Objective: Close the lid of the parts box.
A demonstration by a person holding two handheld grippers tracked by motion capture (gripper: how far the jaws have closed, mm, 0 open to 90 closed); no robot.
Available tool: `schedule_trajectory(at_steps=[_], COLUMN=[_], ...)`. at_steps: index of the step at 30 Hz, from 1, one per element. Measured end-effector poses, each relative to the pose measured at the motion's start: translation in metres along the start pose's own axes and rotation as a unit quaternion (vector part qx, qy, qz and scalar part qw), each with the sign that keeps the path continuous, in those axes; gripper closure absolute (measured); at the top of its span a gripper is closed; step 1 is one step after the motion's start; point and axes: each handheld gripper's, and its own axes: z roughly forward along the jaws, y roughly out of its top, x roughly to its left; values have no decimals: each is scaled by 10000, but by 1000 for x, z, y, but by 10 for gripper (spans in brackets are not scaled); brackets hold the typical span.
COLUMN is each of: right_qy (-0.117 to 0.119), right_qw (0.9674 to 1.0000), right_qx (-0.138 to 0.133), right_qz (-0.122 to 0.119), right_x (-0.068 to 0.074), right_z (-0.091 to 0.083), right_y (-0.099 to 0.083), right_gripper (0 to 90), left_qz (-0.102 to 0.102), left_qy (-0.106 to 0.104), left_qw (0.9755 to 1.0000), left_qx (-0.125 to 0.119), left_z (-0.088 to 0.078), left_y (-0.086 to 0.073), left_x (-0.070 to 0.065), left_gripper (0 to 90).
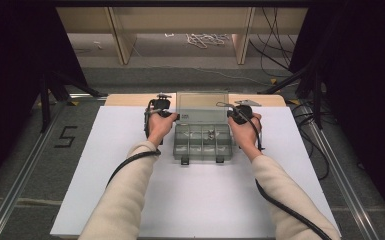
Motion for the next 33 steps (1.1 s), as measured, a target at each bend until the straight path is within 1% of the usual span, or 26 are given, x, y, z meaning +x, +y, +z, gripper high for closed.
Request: schedule_trajectory(at_steps=[1,4,5,6,7,9,10,11,12,13,15,17,18,20,21,22,23,24,25,26,27,28,30,31,32,33], right_qy=[-1,10,10,-12,-1,-3,-12,-13,-14,-7,-19,-13,-14,-1,-20,16,30,27,8,5,17,0,-27,-68,-52,-32], right_qw=[10000,10000,10000,10000,10000,10000,10000,10000,10000,10000,10000,10000,10000,9999,10000,10000,10000,9999,9998,9998,9997,9997,9996,9996,9997,9996], right_qx=[-59,-54,18,9,18,15,-7,-8,-9,-20,-73,-61,-86,-75,-24,-70,-72,-86,-113,-141,-156,-145,-179,-188,-128,-138], right_qz=[-27,-53,25,-20,10,9,25,37,49,47,-5,34,46,83,60,50,37,112,143,168,193,204,202,177,213,252], right_x=[-1,-1,-1,-1,-1,-2,-2,-2,-2,-2,-2,-1,-1,-2,-2,-3,-4,-4,-4,-5,-5,-6,-6,-7,-8,-8], right_z=[0,-1,-2,-2,-2,-2,-2,-2,-2,-2,-2,-3,-3,-4,-5,-4,-4,-5,-5,-5,-5,-6,-4,-4,-4,-3], right_y=[0,0,-1,-1,-1,-2,-3,-3,-3,-3,-4,-4,-5,-5,-4,-4,-2,-1,2,5,9,13,21,25,30,34], right_gripper=[890,890,890,890,890,890,890,890,890,890,889,885,883,876,870,863,858,850,840,831,823,815,801,798,791,781], left_qz=[48,-84,-137,-136,-105,-209,-156,-187,-326,-199,-190,-151,-31,-57,26,71,5,143,98,191,178,351,194,388,377,345], left_qy=[-6,40,53,64,88,154,167,184,229,248,302,276,278,282,278,267,271,270,274,279,286,285,288,280,288,277], left_qw=[10000,10000,9999,9999,9999,9996,9997,9996,9991,9993,9989,9987,9991,9983,9984,9973,9974,9975,9966,9967,9961,9965,9952,9959,9958,9954], left_qx=[14,-4,-24,-45,-54,-86,-107,-123,-167,-176,-314,-391,-318,-513,-492,-679,-671,-631,-769,-744,-812,-708,-916,-763,-778,-853], left_z=[1,3,3,3,3,2,2,0,0,-1,-1,-3,-6,-6,-8,-6,-8,-10,-10,-12,-11,-14,-12,-15,-15,-14], left_y=[0,0,0,0,1,0,0,0,-1,-2,-4,-6,-6,-8,-9,-10,-11,-11,-12,-13,-14,-14,-14,-14,-13,-13], left_x=[1,2,2,2,1,-2,-1,-2,-5,-4,-6,-6,-5,-8,-7,-7,-9,-8,-10,-10,-11,-9,-13,-10,-11,-12], left_gripper=[766,812,828,848,854,864,871,878,883,885,888,889,889,889,889,889,889,888,888,888,888,887,888,888,888,888])
